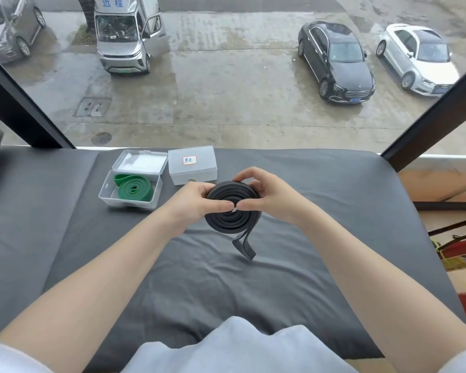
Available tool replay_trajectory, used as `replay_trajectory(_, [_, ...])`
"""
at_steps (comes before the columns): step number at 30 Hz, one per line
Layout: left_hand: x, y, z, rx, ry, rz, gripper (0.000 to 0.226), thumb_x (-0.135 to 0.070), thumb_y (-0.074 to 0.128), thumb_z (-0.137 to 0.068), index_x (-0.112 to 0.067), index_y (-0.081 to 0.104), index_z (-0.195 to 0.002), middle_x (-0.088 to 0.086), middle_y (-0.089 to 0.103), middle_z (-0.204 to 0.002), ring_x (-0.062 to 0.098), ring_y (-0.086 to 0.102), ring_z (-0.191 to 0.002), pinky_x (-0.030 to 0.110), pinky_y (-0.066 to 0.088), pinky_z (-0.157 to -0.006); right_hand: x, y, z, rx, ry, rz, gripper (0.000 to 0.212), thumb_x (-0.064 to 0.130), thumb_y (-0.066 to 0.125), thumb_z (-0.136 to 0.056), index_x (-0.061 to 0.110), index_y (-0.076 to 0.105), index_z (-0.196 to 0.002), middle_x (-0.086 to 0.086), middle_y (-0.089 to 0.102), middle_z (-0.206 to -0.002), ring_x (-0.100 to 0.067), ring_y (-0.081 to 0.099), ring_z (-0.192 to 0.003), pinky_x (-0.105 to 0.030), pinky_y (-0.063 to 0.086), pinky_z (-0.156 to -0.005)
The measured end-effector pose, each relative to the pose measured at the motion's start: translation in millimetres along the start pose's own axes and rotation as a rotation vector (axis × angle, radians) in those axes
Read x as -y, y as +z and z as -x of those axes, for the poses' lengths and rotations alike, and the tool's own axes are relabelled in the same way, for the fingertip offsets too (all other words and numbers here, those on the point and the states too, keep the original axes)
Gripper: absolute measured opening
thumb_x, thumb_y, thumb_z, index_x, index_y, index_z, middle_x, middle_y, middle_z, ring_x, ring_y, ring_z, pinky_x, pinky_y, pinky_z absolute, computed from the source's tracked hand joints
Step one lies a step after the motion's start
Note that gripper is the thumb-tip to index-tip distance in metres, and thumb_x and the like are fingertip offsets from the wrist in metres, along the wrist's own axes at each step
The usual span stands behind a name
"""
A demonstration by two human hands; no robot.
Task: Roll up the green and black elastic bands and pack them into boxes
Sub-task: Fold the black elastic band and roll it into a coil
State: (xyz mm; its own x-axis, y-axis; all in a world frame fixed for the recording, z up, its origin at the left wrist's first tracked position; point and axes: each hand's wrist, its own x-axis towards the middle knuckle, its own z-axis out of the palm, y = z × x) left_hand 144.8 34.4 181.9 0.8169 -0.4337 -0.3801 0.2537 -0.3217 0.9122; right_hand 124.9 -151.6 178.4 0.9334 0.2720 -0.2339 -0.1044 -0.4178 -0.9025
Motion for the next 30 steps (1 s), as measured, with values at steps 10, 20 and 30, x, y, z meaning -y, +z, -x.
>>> replay_trajectory(10, [4, 5, -1, -0.024, 0.008, 0.071, 0.015, -0.005, 0.070, -0.078, -0.017, 0.071, -0.087, -0.006, 0.073, -0.075, 0.004, 0.066, -0.071, 0.013, 0.050, -0.067, -7, -2, 6, 0.019, 0.020, -0.190, 0.041, 0.001, 0.065, -0.082, 0.030, 0.053, -0.107, -0.004, 0.065, -0.099, -0.016, 0.065, -0.084, -0.031, 0.051, -0.087])
replay_trajectory(20, [13, 9, 3, -0.113, 0.085, 0.232, 0.027, 0.004, 0.066, -0.078, -0.012, 0.066, -0.100, -0.003, 0.073, -0.090, 0.006, 0.067, -0.081, 0.017, 0.052, -0.074, -7, 1, 12, -0.118, -0.032, -0.188, 0.036, -0.002, 0.063, -0.082, 0.029, 0.049, -0.094, -0.009, 0.068, -0.094, -0.025, 0.065, -0.078, -0.042, 0.050, -0.087])
replay_trajectory(30, [-28, 2, 3, -0.016, 0.150, -0.506, 0.030, -0.022, 0.074, -0.077, -0.022, 0.048, -0.093, 0.001, 0.067, -0.085, 0.019, 0.060, -0.070, 0.028, 0.047, -0.068, 34, -23, 4, 0.047, -0.140, 0.566, 0.040, 0.011, 0.067, -0.079, 0.022, 0.043, -0.108, 0.002, 0.066, -0.082, -0.022, 0.056, -0.071, -0.037, 0.048, -0.070])
